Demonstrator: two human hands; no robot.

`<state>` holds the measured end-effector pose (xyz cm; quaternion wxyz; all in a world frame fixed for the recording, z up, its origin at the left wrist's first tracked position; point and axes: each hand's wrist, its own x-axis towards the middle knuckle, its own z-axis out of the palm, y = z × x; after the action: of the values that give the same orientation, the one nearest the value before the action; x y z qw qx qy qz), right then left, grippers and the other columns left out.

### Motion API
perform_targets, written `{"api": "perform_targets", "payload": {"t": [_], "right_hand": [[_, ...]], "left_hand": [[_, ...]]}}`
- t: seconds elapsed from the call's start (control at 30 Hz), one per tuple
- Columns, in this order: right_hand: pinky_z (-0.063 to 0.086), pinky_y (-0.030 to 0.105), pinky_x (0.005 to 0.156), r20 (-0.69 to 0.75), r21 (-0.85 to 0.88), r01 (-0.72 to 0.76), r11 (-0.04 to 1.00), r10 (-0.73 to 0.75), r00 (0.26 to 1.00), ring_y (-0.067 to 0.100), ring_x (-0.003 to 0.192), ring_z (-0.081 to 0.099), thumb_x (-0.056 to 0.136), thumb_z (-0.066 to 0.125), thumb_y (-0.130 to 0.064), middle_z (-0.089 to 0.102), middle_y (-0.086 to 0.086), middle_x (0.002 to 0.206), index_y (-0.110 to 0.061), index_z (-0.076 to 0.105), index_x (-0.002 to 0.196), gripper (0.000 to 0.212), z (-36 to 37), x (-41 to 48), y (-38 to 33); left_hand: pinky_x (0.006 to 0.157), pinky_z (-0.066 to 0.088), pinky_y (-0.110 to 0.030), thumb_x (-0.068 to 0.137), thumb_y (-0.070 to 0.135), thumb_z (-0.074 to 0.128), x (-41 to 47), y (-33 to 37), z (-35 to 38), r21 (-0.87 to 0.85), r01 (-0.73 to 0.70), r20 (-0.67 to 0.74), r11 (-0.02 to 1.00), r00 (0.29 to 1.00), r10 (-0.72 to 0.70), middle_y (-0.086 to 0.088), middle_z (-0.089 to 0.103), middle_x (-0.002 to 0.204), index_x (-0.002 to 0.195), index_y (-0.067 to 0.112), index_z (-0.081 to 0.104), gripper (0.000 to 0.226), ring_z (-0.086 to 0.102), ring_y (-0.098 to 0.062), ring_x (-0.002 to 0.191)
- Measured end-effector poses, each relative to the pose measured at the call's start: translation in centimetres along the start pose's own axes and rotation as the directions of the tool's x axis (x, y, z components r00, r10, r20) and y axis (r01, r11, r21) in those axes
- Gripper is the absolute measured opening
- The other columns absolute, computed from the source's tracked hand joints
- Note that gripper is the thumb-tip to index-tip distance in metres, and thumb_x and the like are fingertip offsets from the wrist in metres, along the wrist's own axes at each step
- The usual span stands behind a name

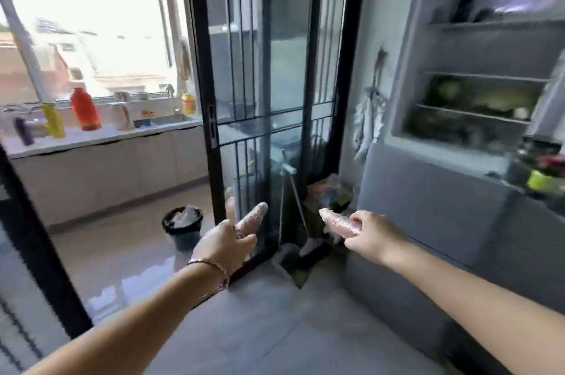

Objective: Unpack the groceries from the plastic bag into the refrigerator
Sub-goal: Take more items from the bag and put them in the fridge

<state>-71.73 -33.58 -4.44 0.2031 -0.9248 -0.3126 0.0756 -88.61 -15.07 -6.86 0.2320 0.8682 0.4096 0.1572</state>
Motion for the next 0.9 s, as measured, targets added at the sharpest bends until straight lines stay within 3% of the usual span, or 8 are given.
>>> {"api": "perform_targets", "payload": {"t": [0.13,0.23,0.4,0.5,0.6,0.63,0.7,0.9], "right_hand": [[0.046,0.027,0.077,-0.141,0.041,-0.108,0.993,0.113,0.984,0.027,0.101,0.06,0.076,0.065,-0.025,0.064,0.006,0.114,-0.018,0.057,0.116,0.041,-6.1,6.7,5.0],[0.048,0.031,0.084,-0.205,0.049,-0.156,0.987,0.163,0.965,0.026,0.1,0.058,0.078,0.067,-0.029,0.061,0.008,0.115,-0.014,0.055,0.117,0.043,-10.0,11.9,8.1],[0.046,0.028,0.08,-0.353,0.005,-0.248,0.969,0.234,0.906,0.023,0.102,0.057,0.075,0.068,-0.031,0.059,0.004,0.119,-0.02,0.054,0.121,0.049,-16.6,20.6,11.5],[0.042,0.026,0.069,-0.462,0.052,-0.283,0.958,0.274,0.844,0.021,0.092,0.058,0.075,0.068,-0.033,0.062,0.002,0.109,-0.021,0.058,0.111,0.039,-20.7,25.6,12.7],[0.047,0.028,0.071,-0.577,0.033,-0.321,0.946,0.281,0.767,0.019,0.085,0.057,0.076,0.065,-0.038,0.061,-0.002,0.1,-0.023,0.055,0.107,0.036,-25.3,30.0,13.8],[0.048,0.029,0.073,-0.615,0.016,-0.331,0.943,0.27,0.741,0.02,0.086,0.059,0.077,0.064,-0.041,0.062,-0.001,0.099,-0.022,0.055,0.106,0.036,-26.8,31.2,14.1],[0.047,0.03,0.073,-0.666,-0.037,-0.357,0.933,0.243,0.705,0.022,0.088,0.06,0.079,0.062,-0.046,0.064,0.001,0.101,-0.02,0.056,0.106,0.038,-29.6,33.4,14.7],[0.037,0.026,0.067,-0.758,-0.18,-0.415,0.892,0.143,0.636,0.021,0.086,0.057,0.08,0.06,-0.044,0.065,-0.003,0.104,-0.026,0.056,0.105,0.031,-36.4,40.5,18.3]], "left_hand": [[0.061,0.04,-0.025,0.079,0.035,0.051,8.7,9.2,3.2,-0.007,-0.15,0.032,0.989,0.988,0.15,-0.007,0.066,0.075,0.073,0.013,0.058,0.024,0.061,-0.028,0.073],[0.053,0.039,-0.024,0.08,0.037,0.051,15.2,15.5,5.4,-0.086,-0.263,0.036,0.961,0.963,0.267,-0.005,0.069,0.071,0.083,0.013,0.067,0.03,0.062,-0.024,0.064],[0.045,0.037,-0.022,0.085,0.048,0.046,26.6,25.8,7.9,-0.13,-0.42,-0.015,0.898,0.907,0.421,-0.002,0.068,0.068,0.079,0.015,0.066,0.039,0.056,-0.019,0.051],[0.039,0.029,-0.019,0.083,0.058,0.039,33.1,32.6,8.4,-0.173,-0.582,-0.032,0.795,0.81,0.586,0.001,0.059,0.055,0.103,0.031,0.068,0.044,0.044,-0.012,0.039],[0.041,0.03,-0.02,0.088,0.046,0.044,38.5,40.0,8.6,-0.221,-0.721,-0.082,0.657,0.685,0.724,-0.003,0.053,0.051,0.115,0.055,0.053,0.03,0.047,-0.01,0.04],[0.04,0.029,-0.019,0.087,0.046,0.044,39.8,42.2,8.6,-0.213,-0.751,-0.105,0.624,0.653,0.75,0.0,0.05,0.05,0.112,0.052,0.057,0.028,0.045,-0.009,0.039],[0.04,0.031,-0.017,0.086,0.053,0.041,42.7,46.7,8.9,-0.226,-0.787,-0.133,0.574,0.608,0.782,0.006,0.047,0.048,0.102,0.028,0.064,0.038,0.041,-0.008,0.038],[0.055,0.047,-0.025,0.089,0.038,0.044,48.1,58.3,10.2,-0.201,-0.863,-0.179,0.464,0.498,0.848,0.002,0.052,0.067,0.124,0.038,0.053,0.036,0.053,-0.013,0.054]]}}
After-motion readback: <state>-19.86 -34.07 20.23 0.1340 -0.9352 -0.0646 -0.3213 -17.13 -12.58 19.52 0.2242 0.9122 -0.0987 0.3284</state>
